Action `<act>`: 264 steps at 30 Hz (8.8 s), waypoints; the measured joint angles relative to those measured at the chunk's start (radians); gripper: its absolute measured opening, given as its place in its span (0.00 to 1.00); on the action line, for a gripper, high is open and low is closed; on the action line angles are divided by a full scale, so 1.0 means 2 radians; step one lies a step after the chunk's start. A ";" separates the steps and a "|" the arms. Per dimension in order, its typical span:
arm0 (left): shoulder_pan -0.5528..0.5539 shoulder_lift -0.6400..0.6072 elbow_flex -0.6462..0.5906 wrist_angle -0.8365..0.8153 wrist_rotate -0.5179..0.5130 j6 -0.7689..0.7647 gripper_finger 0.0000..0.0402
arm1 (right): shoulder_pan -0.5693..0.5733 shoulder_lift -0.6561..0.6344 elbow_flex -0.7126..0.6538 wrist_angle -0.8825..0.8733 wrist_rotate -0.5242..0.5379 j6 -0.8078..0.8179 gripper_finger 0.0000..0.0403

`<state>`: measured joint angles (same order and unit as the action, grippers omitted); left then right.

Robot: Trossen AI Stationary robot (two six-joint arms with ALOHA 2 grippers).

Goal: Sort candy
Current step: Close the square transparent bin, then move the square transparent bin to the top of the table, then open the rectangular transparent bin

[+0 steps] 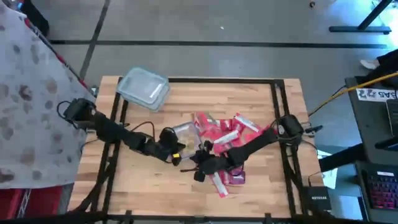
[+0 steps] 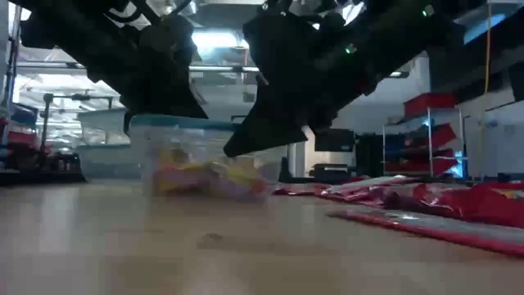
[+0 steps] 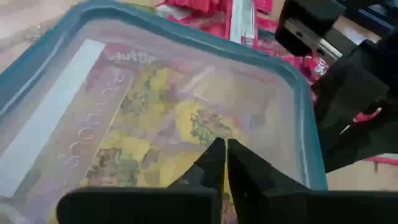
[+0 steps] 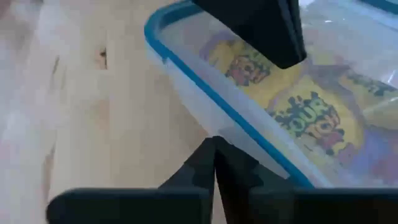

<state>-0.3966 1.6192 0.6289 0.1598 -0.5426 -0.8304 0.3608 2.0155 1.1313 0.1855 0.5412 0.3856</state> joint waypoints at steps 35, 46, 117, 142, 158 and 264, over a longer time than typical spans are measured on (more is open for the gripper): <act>-0.103 -0.132 0.066 -0.431 0.030 -0.156 0.00 | -0.075 -0.122 0.000 -0.304 -0.188 -0.019 0.43; -0.047 -0.100 0.015 -0.243 0.055 -0.069 0.00 | -0.076 -0.095 -0.001 -0.215 -0.188 -0.045 0.43; 0.401 -0.006 0.210 -0.136 0.259 0.377 0.00 | -0.337 -0.133 0.129 -0.590 -0.197 -0.263 0.43; 0.476 0.124 0.242 -0.065 0.312 0.391 0.00 | -0.458 -0.130 0.150 -0.547 -0.226 -0.299 0.43; 0.462 0.100 0.241 -0.115 0.255 0.403 0.00 | -0.458 -0.134 0.148 -0.582 -0.151 -0.256 0.43; 0.284 -0.135 0.153 -0.575 -0.135 0.581 0.14 | 0.035 -0.177 0.071 -0.388 0.036 -0.052 0.43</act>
<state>0.1714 1.3495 0.9352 -0.9909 -0.8127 0.3317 0.4316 1.6615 1.2736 -0.5915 0.6132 0.2810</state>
